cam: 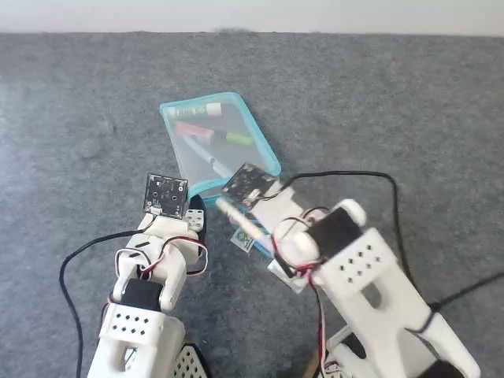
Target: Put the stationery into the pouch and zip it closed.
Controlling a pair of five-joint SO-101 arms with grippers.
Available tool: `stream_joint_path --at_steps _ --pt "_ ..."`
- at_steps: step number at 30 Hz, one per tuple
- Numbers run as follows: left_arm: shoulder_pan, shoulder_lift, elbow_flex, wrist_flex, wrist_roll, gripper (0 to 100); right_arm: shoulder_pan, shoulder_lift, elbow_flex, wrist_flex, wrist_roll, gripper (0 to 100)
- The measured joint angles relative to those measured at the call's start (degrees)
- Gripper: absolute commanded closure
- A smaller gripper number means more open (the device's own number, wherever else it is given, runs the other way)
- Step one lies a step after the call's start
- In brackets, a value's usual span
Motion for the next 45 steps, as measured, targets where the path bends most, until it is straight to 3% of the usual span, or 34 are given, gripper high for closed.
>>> stream_joint_path --at_steps 12,25,28,34,45 --pt "0.0 0.0 0.0 0.0 0.0 99 -0.3 14.9 -12.4 -3.2 -1.4 99.2" --pt "0.0 0.0 0.0 0.0 0.0 99 3.0 50.9 -45.8 -4.0 -9.1 99.1" --pt "0.0 0.0 0.0 0.0 0.0 99 3.5 56.2 -50.5 -4.0 -9.5 93.9" --pt "0.0 0.0 0.0 0.0 0.0 99 3.0 57.8 -51.4 -4.0 -10.5 76.8" --pt "0.0 0.0 0.0 0.0 0.0 99 3.1 54.8 -50.7 -3.6 -13.3 76.4"
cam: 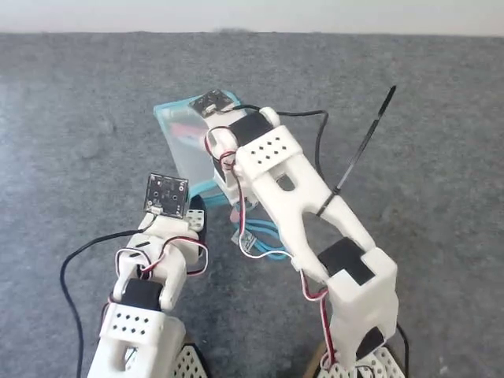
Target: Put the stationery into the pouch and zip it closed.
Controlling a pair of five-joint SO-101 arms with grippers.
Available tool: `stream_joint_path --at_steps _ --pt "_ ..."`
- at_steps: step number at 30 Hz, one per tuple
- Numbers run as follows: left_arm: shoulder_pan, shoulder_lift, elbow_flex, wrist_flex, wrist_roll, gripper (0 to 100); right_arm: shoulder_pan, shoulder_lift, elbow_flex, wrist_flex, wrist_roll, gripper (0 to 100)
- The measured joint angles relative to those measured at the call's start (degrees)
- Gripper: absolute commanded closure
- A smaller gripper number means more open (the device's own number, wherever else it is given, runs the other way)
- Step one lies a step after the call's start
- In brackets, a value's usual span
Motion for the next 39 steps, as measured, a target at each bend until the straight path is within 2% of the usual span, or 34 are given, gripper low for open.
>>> stream_joint_path --at_steps 7,13,18,32,39 --pt "-0.3 0.0 0.0 0.0 0.0 99 0.4 -21.9 16.9 -6.0 0.6 76.4" --pt "-0.4 0.0 0.0 0.0 0.0 99 4.5 -39.9 41.3 -20.7 0.9 76.4" --pt "-0.4 0.0 0.0 0.0 0.0 99 7.0 -44.5 57.8 -32.4 2.5 76.4" --pt "-0.4 0.0 0.0 0.0 0.0 99 7.0 -44.4 58.1 -37.0 3.6 76.4" --pt "-0.4 0.0 0.0 0.0 0.0 99 4.9 -34.9 52.3 -36.5 3.6 76.4"
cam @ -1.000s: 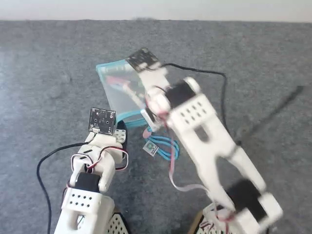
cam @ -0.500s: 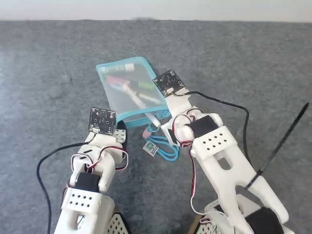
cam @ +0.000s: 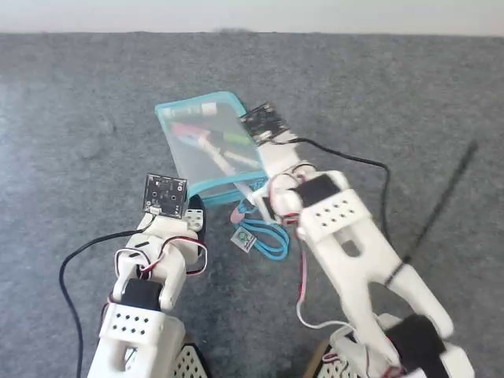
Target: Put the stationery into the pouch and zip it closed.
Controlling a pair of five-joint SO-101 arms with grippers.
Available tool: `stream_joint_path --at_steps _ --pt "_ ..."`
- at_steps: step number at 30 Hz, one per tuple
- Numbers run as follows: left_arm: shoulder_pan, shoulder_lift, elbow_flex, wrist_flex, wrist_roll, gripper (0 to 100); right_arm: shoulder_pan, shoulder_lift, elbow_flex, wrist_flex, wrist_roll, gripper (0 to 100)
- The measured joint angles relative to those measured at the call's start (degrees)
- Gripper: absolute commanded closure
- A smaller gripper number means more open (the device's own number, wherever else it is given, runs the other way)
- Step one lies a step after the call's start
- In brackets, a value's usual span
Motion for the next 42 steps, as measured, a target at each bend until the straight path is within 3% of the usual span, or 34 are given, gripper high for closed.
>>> stream_joint_path --at_steps 12,20,25,33,38,42 --pt "0.0 0.0 0.0 0.0 0.0 99 -0.9 13.1 -16.5 0.8 0.2 76.4" --pt "0.0 0.0 0.0 0.0 0.3 99 -0.9 6.9 -21.0 10.1 -0.3 76.4" --pt "0.0 0.0 0.0 0.0 0.1 99 -0.8 -8.0 -10.5 10.5 -0.3 76.4" --pt "-3.2 0.1 -3.7 0.7 0.2 99 4.3 -20.8 18.3 -5.4 -0.6 76.4" --pt "-5.8 0.1 -17.0 12.5 0.3 99 8.5 -21.2 23.6 -11.3 -1.1 76.4" --pt "-6.0 0.1 -21.9 13.5 2.9 99 8.6 -21.3 24.0 -12.1 -1.1 76.4"
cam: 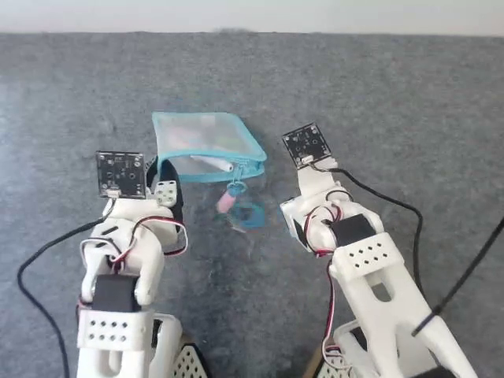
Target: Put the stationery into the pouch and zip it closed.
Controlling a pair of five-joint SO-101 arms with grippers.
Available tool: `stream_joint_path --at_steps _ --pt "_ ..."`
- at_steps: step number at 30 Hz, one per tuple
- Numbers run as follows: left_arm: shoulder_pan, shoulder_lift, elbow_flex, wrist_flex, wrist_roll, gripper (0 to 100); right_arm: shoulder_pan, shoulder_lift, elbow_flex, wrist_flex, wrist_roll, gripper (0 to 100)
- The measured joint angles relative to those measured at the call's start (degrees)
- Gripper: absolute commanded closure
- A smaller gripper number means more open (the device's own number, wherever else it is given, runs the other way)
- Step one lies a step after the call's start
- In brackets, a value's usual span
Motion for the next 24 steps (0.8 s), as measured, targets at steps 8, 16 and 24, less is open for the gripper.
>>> stream_joint_path --at_steps 8,16,24 --pt "0.0 0.0 2.1 -1.8 1.0 99 0.0 0.0 0.0 0.0 -0.1 76.4" --pt "0.1 -2.5 8.5 -1.4 0.4 99 -0.5 0.0 0.0 -0.4 -0.1 76.0" --pt "0.5 -7.0 5.5 7.1 0.0 99 -7.2 0.0 1.2 -2.7 -0.1 76.0"
